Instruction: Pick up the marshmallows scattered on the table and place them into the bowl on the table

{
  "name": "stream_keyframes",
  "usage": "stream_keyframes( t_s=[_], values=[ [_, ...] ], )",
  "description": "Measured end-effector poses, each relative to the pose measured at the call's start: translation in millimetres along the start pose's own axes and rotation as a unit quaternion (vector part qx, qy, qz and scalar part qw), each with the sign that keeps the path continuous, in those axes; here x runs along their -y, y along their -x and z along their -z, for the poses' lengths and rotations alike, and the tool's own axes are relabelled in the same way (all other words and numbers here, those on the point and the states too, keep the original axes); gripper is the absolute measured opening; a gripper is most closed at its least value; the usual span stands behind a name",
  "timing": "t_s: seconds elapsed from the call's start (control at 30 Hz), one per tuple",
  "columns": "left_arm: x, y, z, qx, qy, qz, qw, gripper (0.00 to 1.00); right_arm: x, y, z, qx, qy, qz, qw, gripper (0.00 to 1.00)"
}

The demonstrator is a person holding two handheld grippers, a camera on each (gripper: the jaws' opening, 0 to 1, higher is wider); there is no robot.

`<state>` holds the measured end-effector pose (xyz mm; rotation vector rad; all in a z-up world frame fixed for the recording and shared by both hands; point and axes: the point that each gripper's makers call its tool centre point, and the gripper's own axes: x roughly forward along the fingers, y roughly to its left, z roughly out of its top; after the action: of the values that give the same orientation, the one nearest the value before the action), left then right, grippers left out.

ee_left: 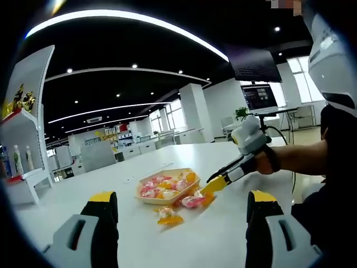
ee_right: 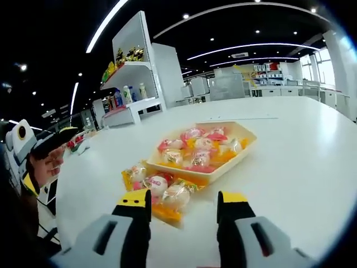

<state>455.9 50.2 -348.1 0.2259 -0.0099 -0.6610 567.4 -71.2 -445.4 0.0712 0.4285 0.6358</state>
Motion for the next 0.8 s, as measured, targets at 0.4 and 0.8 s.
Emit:
stream_keyframes(
  t_s=[0.4, 0.8],
  values=[
    [-3.7, 3.6, 5.8, -0.004, 0.005, -0.006, 1.0000, 0.95, -2.1, -12.8, 3.6, -0.015, -0.020, 0.008, 0.9997, 0.34],
    [-2.5, 4.6, 12.8, -0.011, 0.006, -0.005, 0.9999, 0.95, -9.3, -14.1, 8.3, -0.018, 0.019, 0.020, 0.9995, 0.24]
  ],
)
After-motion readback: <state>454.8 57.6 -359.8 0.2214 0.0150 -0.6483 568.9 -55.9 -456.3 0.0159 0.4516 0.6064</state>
